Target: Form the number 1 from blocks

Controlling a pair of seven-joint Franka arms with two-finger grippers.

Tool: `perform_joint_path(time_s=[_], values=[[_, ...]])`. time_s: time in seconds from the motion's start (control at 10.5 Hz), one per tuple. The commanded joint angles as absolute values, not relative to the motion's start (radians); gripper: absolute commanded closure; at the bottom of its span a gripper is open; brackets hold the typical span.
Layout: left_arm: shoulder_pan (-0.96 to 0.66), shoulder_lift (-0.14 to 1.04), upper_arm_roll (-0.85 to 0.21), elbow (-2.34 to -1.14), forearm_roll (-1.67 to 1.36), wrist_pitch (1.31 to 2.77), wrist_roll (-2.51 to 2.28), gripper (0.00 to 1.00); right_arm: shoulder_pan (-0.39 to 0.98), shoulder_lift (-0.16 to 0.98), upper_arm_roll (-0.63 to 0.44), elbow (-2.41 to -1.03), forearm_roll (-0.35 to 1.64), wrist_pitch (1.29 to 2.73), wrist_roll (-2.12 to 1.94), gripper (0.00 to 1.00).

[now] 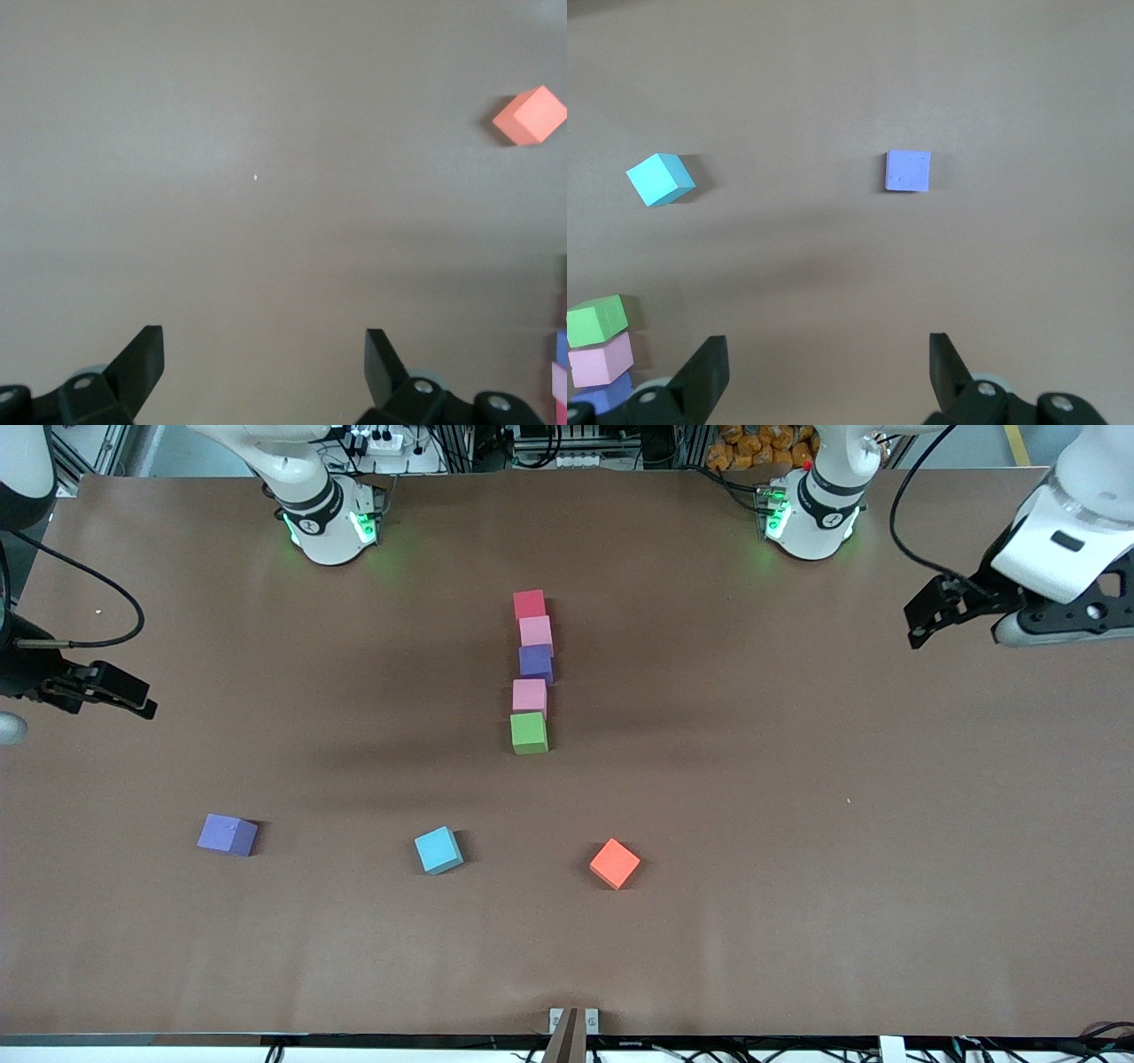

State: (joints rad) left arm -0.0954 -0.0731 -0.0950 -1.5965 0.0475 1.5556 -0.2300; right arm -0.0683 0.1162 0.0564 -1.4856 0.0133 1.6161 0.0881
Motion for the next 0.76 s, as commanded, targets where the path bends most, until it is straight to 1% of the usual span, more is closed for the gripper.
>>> perform_joint_path(time_s=[0.0,0.67], values=[[-0.103,-0.022,-0.084,-1.488,0.022,1.485,-0.203,0.0,-0.098,0.126,0.078,-1.462,0.028,1.601,0.077,0.0],[-0.092,-0.017,-0.081,-1.494,-0.023,1.493,-0.136,0.0,-0.091,0.127,0.071,-1.456,0.025,1.6,0.075,0.0]])
